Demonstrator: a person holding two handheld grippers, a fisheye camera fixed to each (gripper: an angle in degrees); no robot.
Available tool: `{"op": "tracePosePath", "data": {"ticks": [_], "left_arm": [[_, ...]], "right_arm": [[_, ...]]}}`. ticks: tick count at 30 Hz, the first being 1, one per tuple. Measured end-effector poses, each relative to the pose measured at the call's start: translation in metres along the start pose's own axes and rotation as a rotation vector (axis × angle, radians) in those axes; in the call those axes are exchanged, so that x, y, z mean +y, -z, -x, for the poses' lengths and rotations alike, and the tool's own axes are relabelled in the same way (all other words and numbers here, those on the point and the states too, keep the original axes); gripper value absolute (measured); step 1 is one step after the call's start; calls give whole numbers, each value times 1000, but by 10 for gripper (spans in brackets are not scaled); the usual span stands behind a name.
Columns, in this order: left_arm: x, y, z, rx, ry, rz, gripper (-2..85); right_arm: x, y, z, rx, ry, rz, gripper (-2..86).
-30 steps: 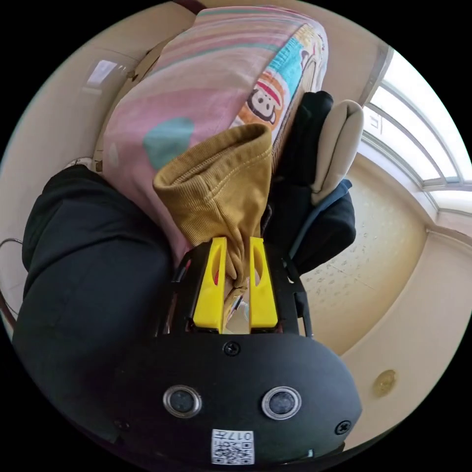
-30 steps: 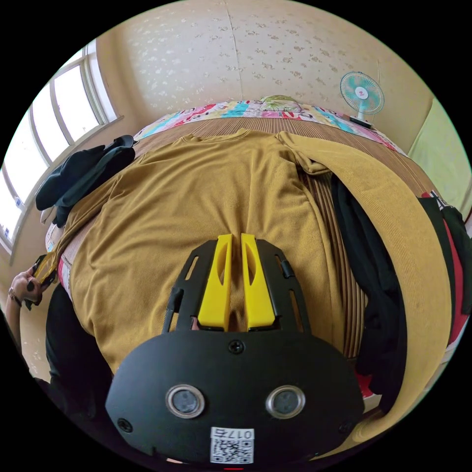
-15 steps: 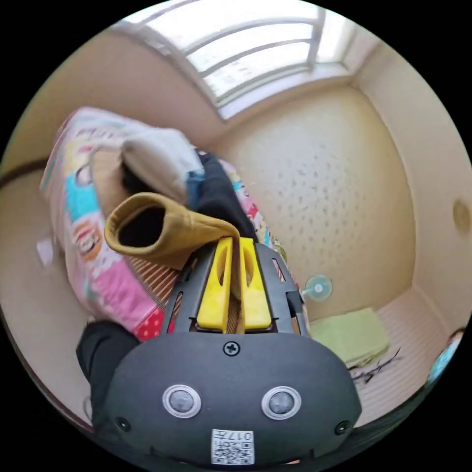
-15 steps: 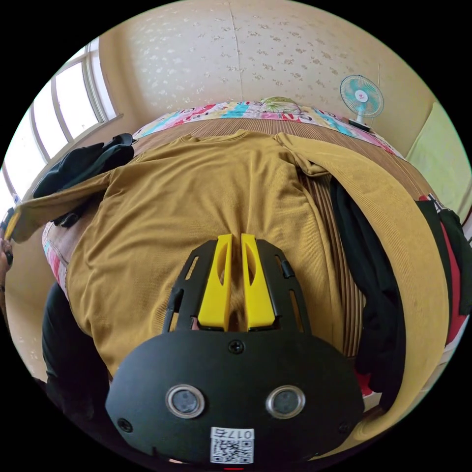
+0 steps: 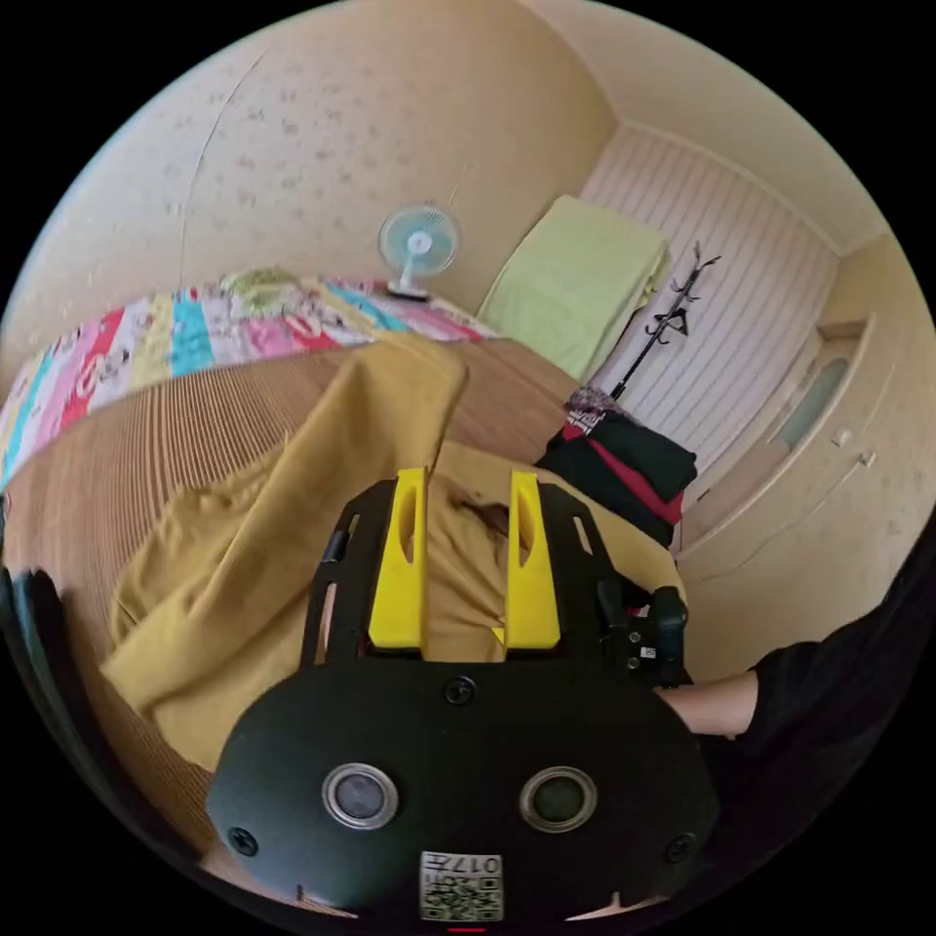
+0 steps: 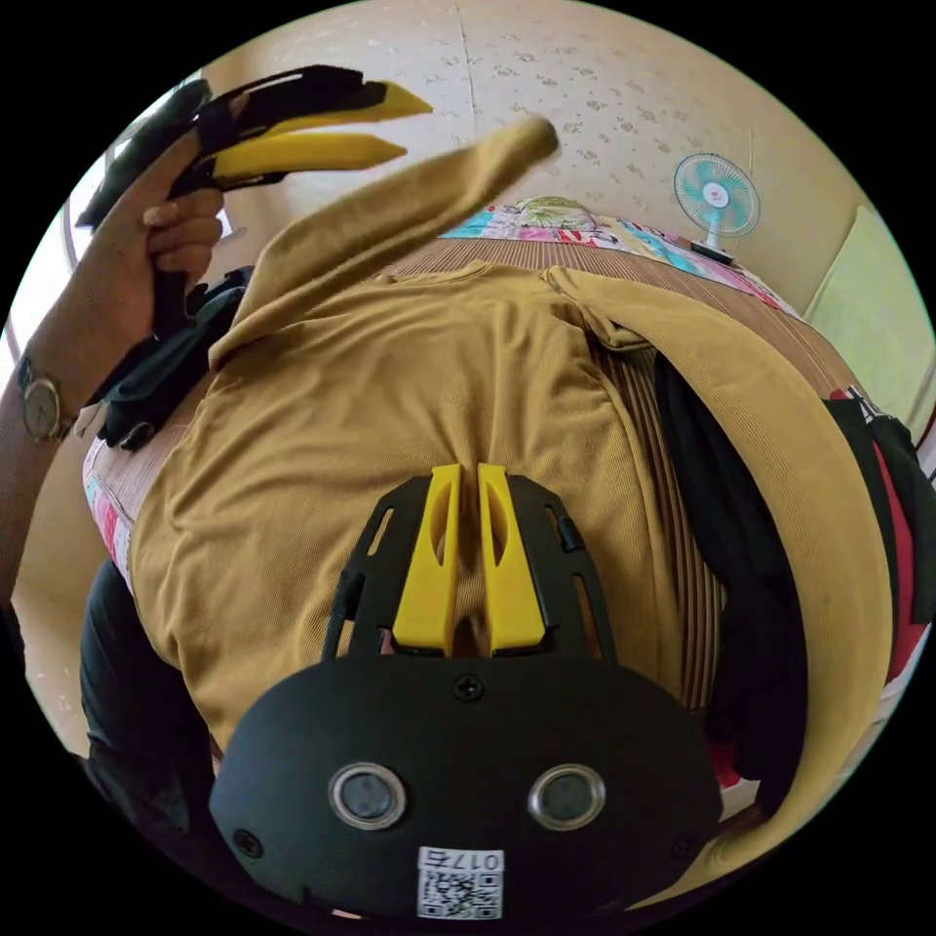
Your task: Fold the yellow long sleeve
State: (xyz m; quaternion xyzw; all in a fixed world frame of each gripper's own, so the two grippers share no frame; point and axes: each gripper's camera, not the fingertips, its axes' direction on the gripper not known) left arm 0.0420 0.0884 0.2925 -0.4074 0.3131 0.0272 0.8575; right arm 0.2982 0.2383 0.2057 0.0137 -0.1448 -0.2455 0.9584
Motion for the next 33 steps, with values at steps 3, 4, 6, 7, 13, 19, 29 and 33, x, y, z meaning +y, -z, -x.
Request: {"op": "tracePosePath", "data": {"ticks": [3,4,6,7,13,19,29,33], "left_arm": [[59,-3,4,13,81,-65,119],[81,4,6,-16,107,-50,119],[114,23,6,-95,155,-37,124],[136,38,6,-151,200,-41,127],[244,86,2,-320,480,-37,136],[279,48,0,-205,654,-4,88],[294,96,20,-277,616,121,4],[330,121,29,-276,670,91,-4]], "right_arm": [[-2,4,-6,-29,-12,-6,39],[-3,6,-8,-33,-13,-8,39],[-4,9,-9,-30,-12,-9,39],[-5,11,-10,-28,-11,-8,39],[-12,23,-21,-28,-14,-5,40],[-21,39,-36,-14,-10,6,40],[-19,86,-72,-52,-78,101,40],[13,125,-97,-187,-122,70,50]]}}
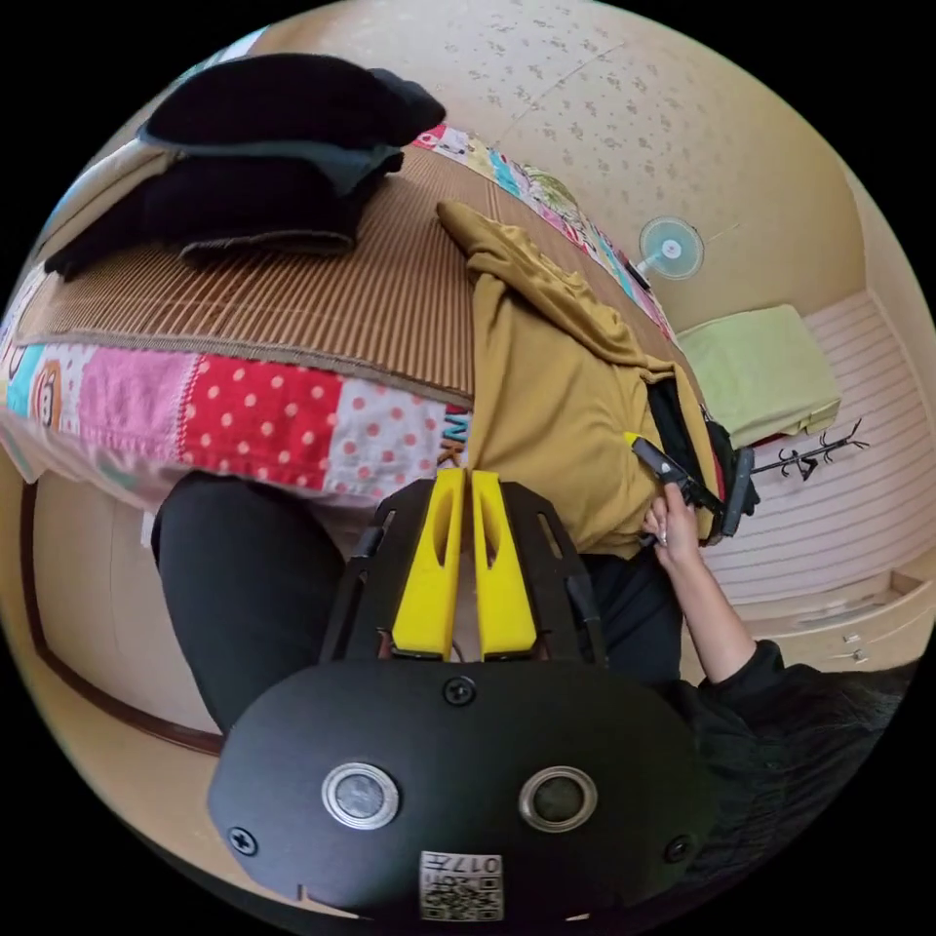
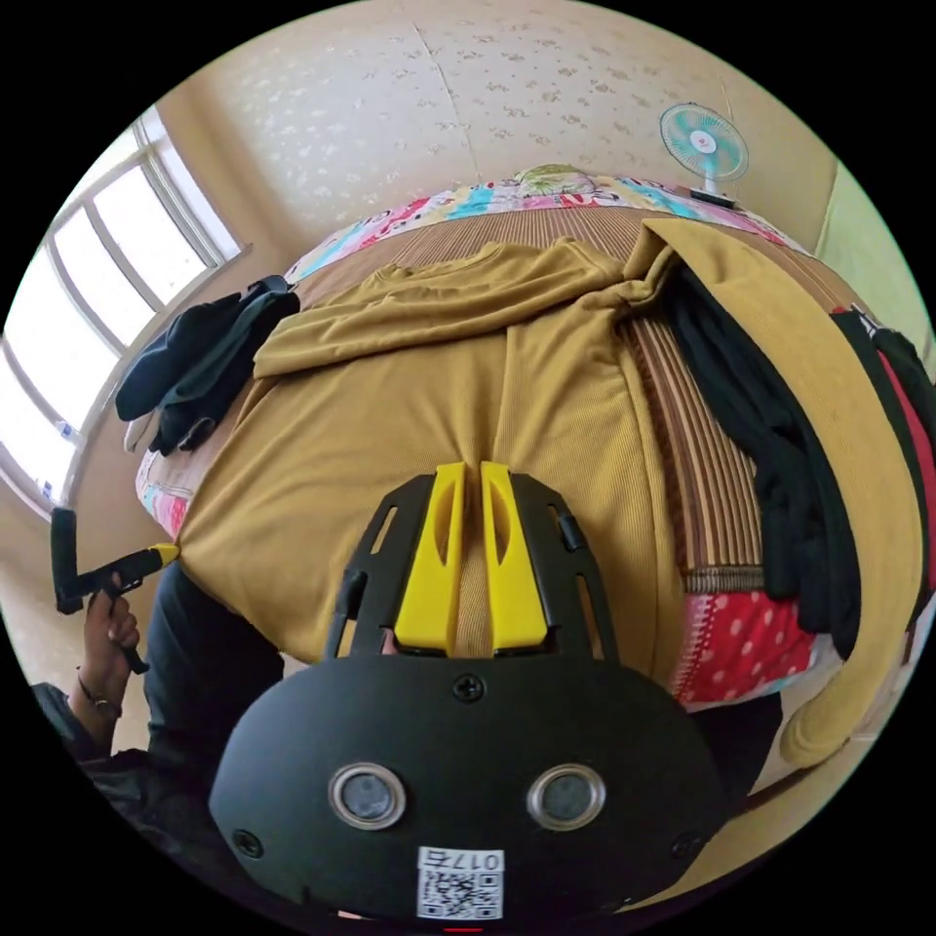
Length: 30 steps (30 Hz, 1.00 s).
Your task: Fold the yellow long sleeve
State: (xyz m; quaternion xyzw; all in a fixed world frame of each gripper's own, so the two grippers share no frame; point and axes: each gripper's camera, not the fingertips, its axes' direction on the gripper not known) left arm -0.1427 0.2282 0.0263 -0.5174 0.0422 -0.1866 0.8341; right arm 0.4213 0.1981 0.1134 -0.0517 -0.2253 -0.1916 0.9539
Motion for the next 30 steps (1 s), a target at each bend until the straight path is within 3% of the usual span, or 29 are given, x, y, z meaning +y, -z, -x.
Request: {"op": "tracePosePath", "data": {"ticks": [3,7,10,13,17,19,22,30], "left_arm": [[15,6,10,-21,19,-21,-4],[28,32,15,48,-36,-143,-6],[27,47,18,61,-50,-184,-7],[18,53,19,77,-69,-192,-6],[7,54,20,115,-60,-189,-6],[3,59,18,157,-57,-195,-7],[1,69,11,168,-84,-214,-7],[10,98,17,152,-79,-245,-7]], "right_arm": [[23,44,-49,-240,-170,-18,72],[103,106,-164,-725,-728,-282,125],[164,135,-222,-908,-1029,-449,137],[203,167,-259,-923,-1192,-601,133],[191,186,-303,-1056,-1181,-555,65],[160,230,-317,-1119,-1014,-672,43],[101,313,-324,-1052,-804,-722,37],[10,440,-294,-1012,-814,-754,33]]}}
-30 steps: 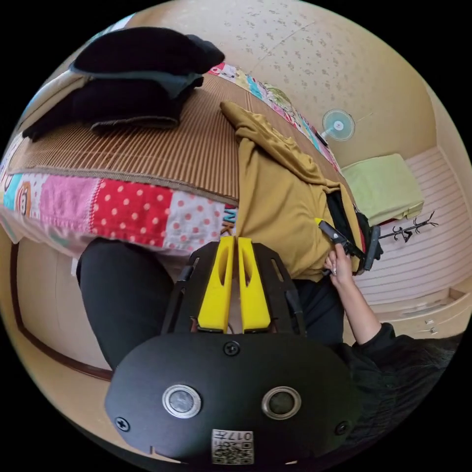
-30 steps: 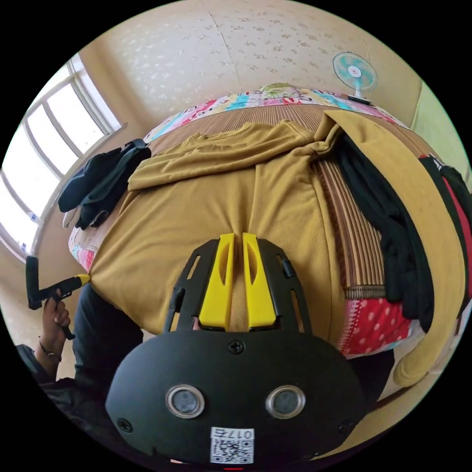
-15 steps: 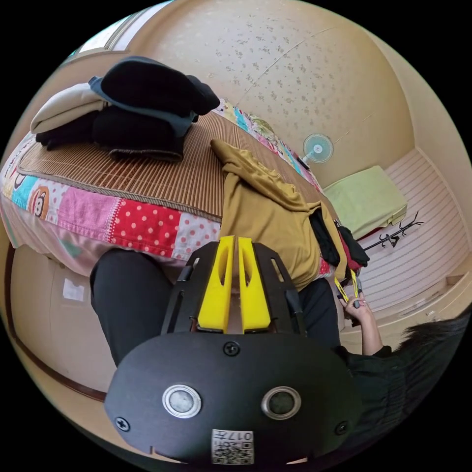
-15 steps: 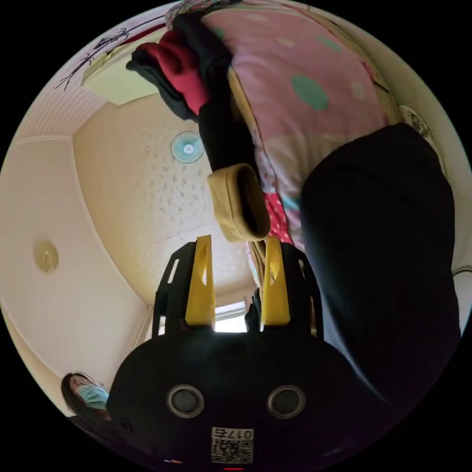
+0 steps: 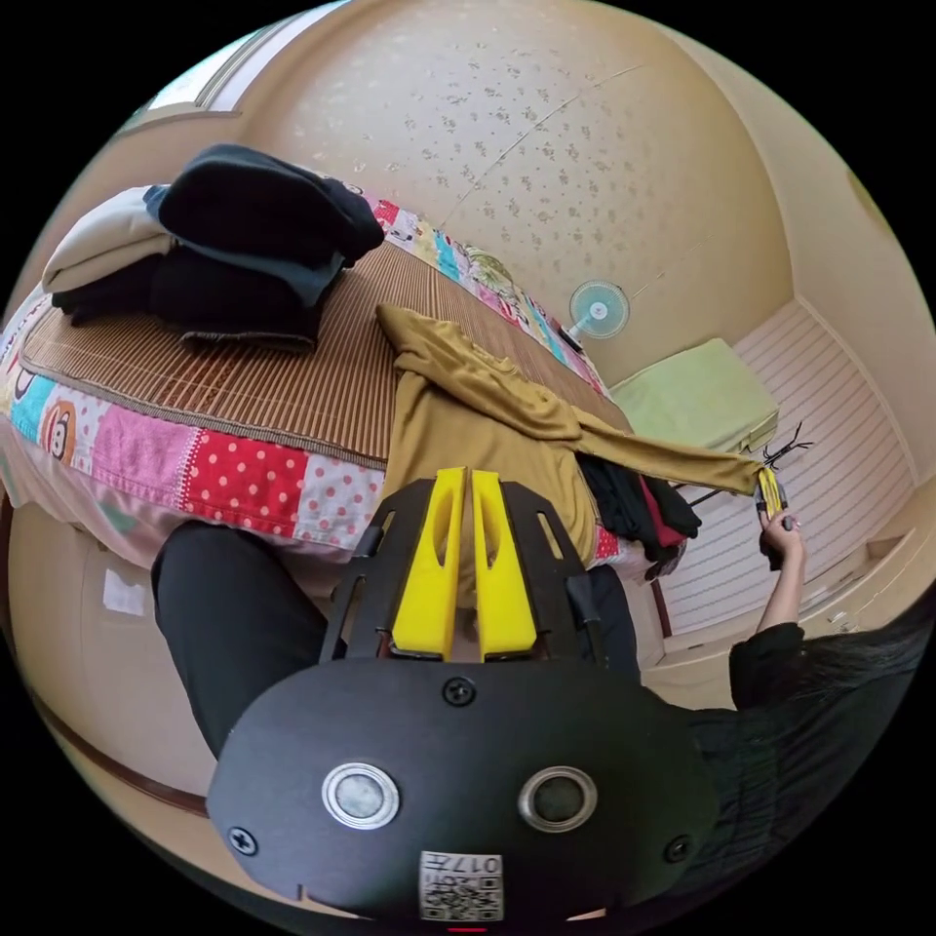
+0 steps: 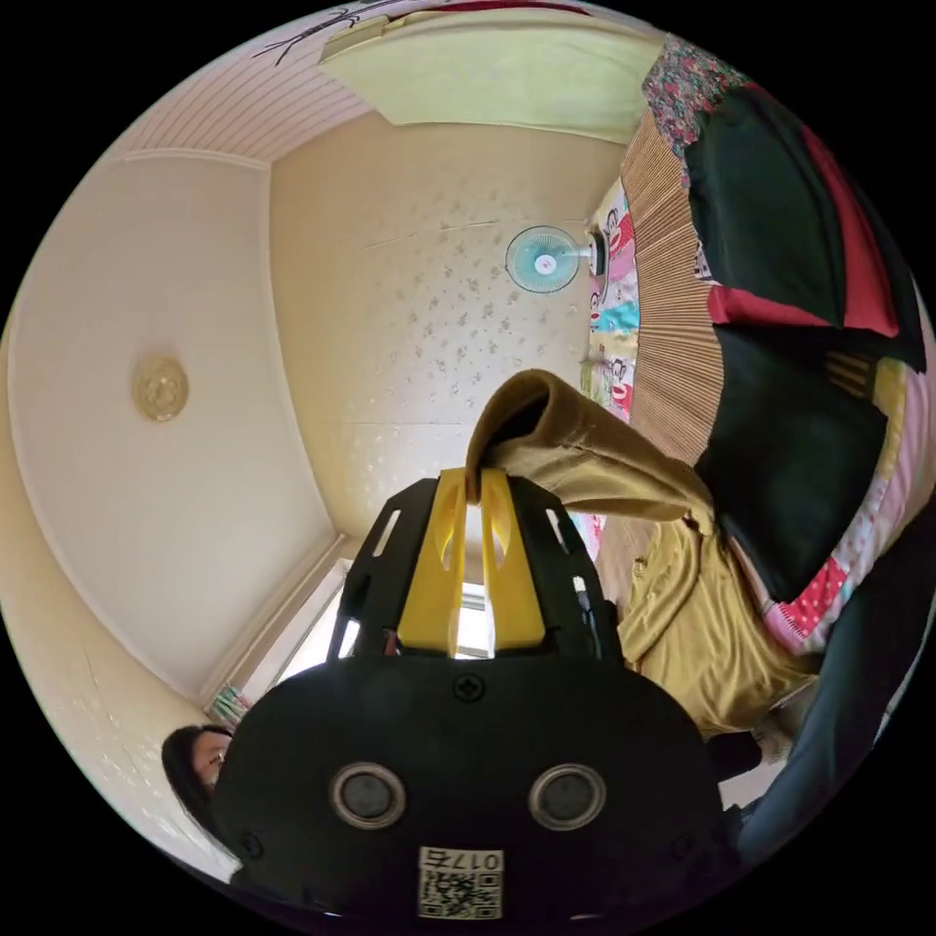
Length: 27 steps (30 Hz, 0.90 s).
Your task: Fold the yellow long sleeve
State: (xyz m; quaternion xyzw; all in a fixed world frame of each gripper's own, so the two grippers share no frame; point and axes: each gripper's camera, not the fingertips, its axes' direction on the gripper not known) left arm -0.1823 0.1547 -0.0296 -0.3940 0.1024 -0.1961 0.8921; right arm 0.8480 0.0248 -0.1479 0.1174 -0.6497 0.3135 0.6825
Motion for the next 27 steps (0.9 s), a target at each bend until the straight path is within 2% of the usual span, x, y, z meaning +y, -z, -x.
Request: {"op": "tracePosePath", "data": {"ticks": [3,5,7,10,11,17,21,27], "left_arm": [[4,12,9,-3,31,-22,-7],[6,16,14,-11,49,-26,-7],[8,19,18,-12,58,-17,-7],[10,22,22,-17,64,-4,-7],[10,22,22,-16,64,-1,-7],[5,33,26,-52,50,10,-7],[-8,27,27,-26,48,28,-7],[-23,24,11,19,0,16,-6]], "right_arm": [[-8,-18,28,14,117,30,33],[-22,-18,32,158,187,-45,35],[-46,1,6,442,181,-268,39],[-89,27,-55,794,139,-374,55],[-93,35,-67,818,128,-379,60],[-48,73,-103,872,248,-333,100],[-11,64,-153,781,180,-201,115],[-3,30,-208,648,155,-169,105]]}}
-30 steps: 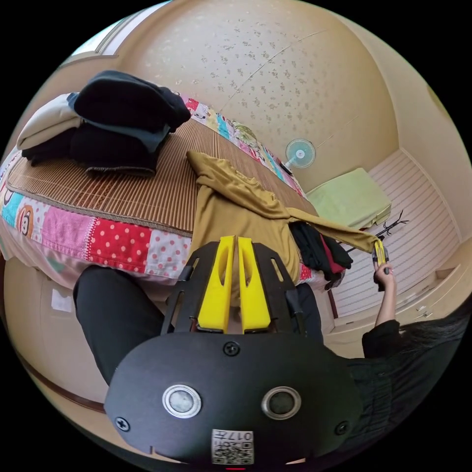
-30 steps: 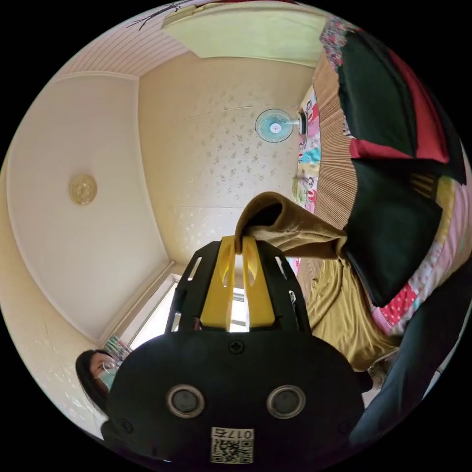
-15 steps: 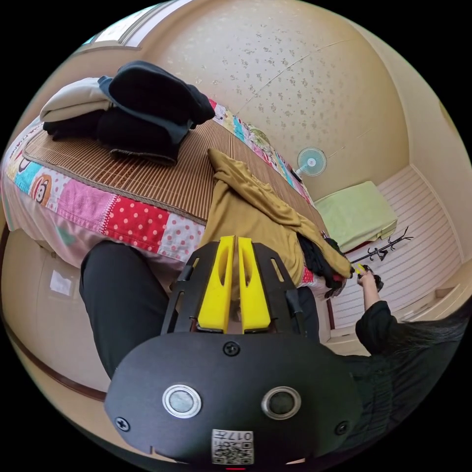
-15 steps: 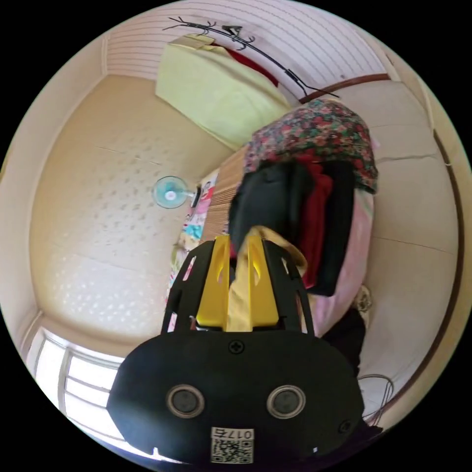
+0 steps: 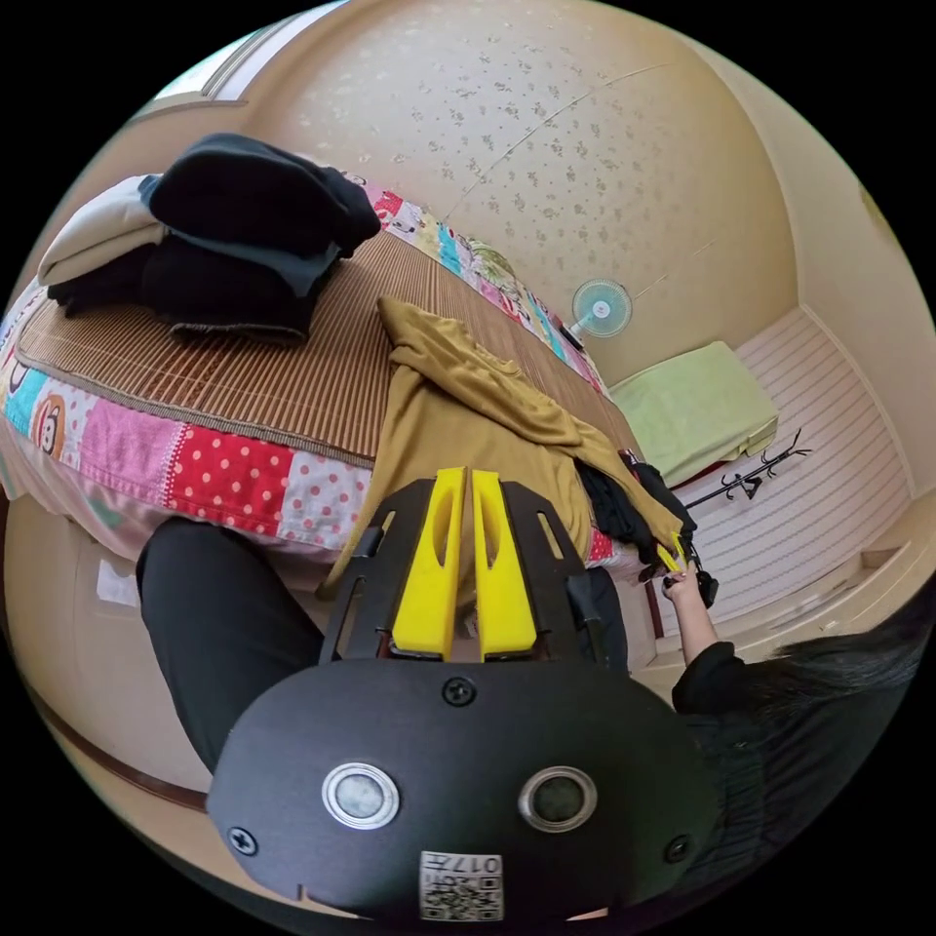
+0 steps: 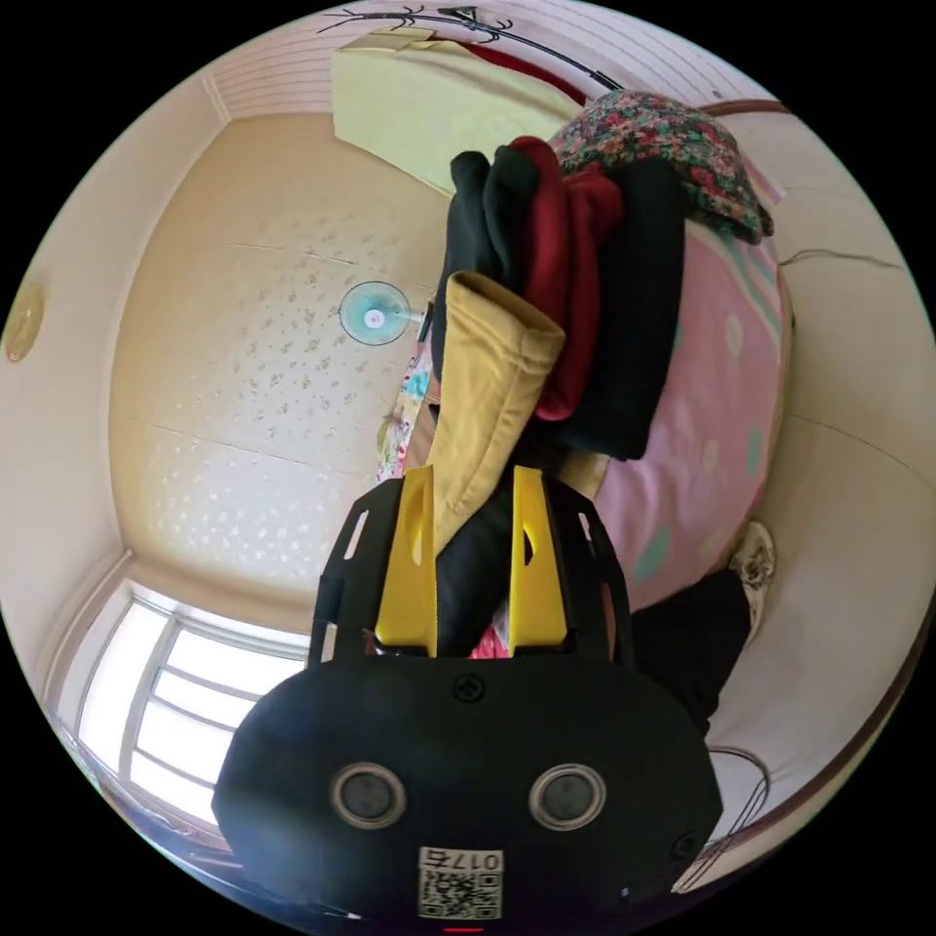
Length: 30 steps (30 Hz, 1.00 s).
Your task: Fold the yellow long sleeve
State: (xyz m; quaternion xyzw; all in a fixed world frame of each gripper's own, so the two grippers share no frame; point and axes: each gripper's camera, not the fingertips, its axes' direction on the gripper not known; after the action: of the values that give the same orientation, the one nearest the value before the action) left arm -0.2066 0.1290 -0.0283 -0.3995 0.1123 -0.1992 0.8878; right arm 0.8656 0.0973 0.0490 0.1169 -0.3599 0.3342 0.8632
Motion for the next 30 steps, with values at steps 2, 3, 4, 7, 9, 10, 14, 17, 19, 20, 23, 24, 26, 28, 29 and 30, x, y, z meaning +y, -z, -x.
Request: {"op": "tracePosePath", "data": {"ticks": [2,3,4,7,9,10,14,17,19,20,23,24,26,28,29,30], "left_arm": [[1,4,0,2,-6,-2,-6],[2,7,2,-6,-7,-6,-6],[5,12,6,-14,-5,-10,-6],[12,27,20,-30,24,-24,-6],[17,37,29,-36,47,-41,-6],[21,42,34,-41,61,-52,-6],[28,49,45,-54,92,-56,-6],[31,46,47,-42,101,-54,-5],[34,40,45,-28,102,-52,-4],[34,38,45,-25,103,-49,-4],[33,29,39,-10,91,-25,-3],[32,27,36,-19,76,-18,-3],[30,22,30,-53,40,-5,-2],[21,10,18,-110,-32,22,0],[18,5,14,-123,-54,32,1],[9,-6,6,-150,-98,52,3]], "right_arm": [[-5,-19,17,86,17,4,84],[-9,-32,32,186,-6,8,63],[-10,-43,50,254,-25,-7,49],[4,-70,130,152,137,-67,39],[28,-96,192,34,281,-38,37],[54,-117,234,-40,385,0,37],[176,-188,337,-188,686,183,41],[308,-254,352,-246,843,418,57],[416,-315,304,-194,846,737,72],[442,-329,285,-162,825,837,73],[538,-347,186,-43,720,1141,53],[549,-331,162,-89,696,1129,41],[548,-315,143,-76,686,1107,31],[526,-305,144,5,754,1042,26],[518,-302,148,23,775,1006,26],[501,-297,157,63,816,917,27]]}}
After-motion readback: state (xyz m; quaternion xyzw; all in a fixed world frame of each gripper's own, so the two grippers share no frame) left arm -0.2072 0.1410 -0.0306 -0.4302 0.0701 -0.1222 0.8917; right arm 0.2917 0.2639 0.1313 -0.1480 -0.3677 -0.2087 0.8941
